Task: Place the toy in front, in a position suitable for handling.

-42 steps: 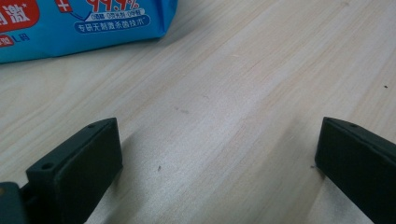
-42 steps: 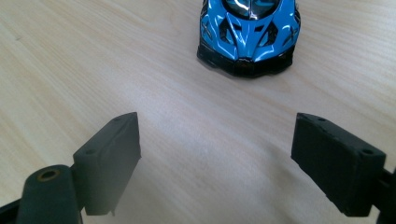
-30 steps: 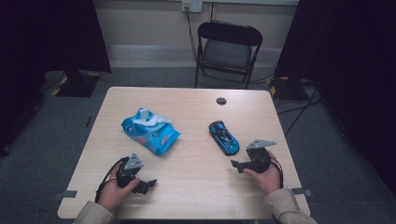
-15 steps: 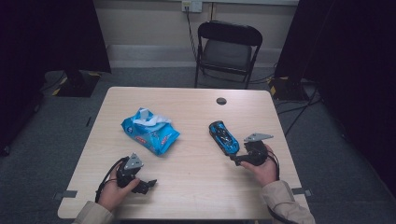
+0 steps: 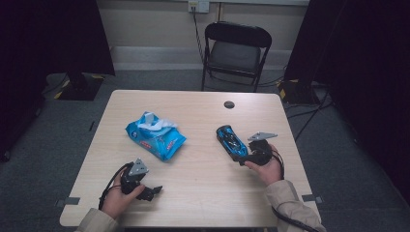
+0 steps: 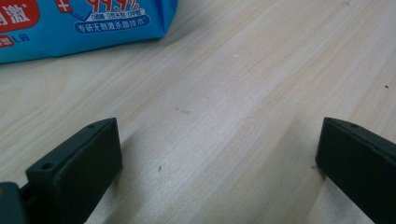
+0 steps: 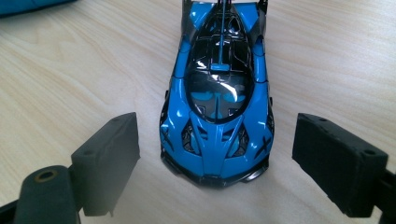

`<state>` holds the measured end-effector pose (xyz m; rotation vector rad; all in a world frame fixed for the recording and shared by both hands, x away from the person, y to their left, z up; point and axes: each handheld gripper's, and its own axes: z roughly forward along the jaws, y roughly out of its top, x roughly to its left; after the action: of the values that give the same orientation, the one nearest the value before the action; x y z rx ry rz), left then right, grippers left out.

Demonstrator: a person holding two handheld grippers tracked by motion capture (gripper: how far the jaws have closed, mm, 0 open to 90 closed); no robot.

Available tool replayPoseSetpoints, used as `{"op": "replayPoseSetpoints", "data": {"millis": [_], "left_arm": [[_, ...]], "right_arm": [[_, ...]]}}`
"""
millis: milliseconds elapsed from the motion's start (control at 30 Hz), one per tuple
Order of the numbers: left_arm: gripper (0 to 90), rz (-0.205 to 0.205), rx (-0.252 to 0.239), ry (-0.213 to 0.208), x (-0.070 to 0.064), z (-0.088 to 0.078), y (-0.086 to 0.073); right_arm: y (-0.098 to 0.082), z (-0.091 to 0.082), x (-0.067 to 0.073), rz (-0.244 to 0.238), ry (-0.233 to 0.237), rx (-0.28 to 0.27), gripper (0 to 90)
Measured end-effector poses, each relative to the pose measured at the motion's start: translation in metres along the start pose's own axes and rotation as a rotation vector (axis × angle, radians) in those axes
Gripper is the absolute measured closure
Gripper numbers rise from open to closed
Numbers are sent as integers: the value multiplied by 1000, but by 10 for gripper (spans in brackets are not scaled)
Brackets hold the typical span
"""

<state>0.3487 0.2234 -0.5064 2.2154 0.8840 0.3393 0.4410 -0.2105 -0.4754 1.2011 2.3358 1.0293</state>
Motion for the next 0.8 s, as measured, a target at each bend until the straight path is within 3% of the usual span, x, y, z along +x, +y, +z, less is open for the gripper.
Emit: {"op": "replayPoseSetpoints", "data": {"millis": [800], "left_arm": [[0, 1, 1, 1, 0, 0, 0]], "right_arm": [[23, 32, -5, 3, -9, 6, 136]]}}
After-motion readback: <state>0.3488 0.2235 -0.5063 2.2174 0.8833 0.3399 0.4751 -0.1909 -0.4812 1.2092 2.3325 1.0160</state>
